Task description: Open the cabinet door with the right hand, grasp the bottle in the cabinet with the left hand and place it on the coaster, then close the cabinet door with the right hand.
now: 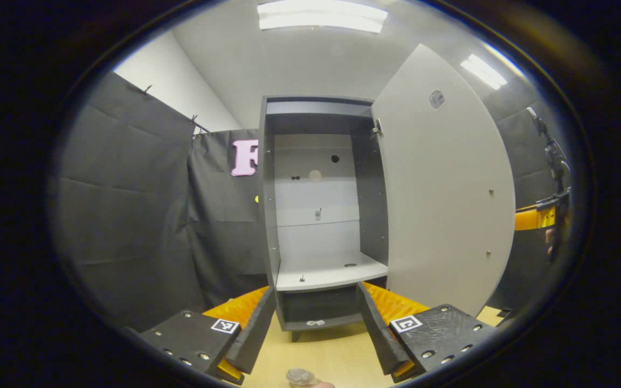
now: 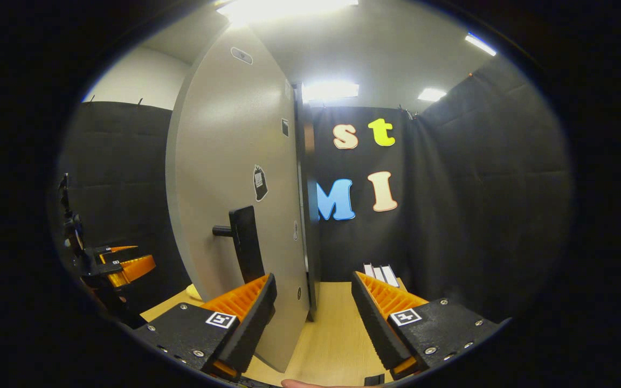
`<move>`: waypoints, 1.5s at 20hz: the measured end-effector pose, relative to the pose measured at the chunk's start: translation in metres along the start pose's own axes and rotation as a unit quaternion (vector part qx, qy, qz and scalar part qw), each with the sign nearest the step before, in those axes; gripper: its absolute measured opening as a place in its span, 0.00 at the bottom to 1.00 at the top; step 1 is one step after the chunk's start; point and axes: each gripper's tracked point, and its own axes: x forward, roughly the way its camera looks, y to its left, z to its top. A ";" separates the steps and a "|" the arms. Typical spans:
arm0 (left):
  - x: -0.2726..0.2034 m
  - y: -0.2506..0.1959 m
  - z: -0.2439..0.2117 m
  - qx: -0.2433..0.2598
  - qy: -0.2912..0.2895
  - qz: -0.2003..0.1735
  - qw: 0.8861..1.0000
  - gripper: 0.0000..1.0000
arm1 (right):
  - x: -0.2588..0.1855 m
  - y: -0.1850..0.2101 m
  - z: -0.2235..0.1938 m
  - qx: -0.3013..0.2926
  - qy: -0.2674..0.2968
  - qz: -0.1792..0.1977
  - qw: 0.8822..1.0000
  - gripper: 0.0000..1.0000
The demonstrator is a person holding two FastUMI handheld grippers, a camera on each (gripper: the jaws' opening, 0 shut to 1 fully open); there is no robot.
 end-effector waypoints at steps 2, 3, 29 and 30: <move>0.008 0.007 0.001 -0.005 -0.008 -0.009 1.000 0.92 | 0.004 0.025 0.004 -0.002 -0.008 0.009 1.000 0.88; 0.012 0.012 0.002 -0.005 -0.011 -0.013 1.000 0.92 | 0.007 0.035 0.006 -0.003 -0.012 0.011 1.000 0.88; 0.066 0.131 0.009 0.003 -0.017 0.131 0.991 0.86 | 0.127 0.106 0.013 -0.009 -0.079 0.044 0.996 0.94; 0.067 0.131 0.009 0.002 -0.017 0.136 0.991 0.86 | 0.130 0.105 0.007 -0.022 -0.071 0.034 0.997 0.94</move>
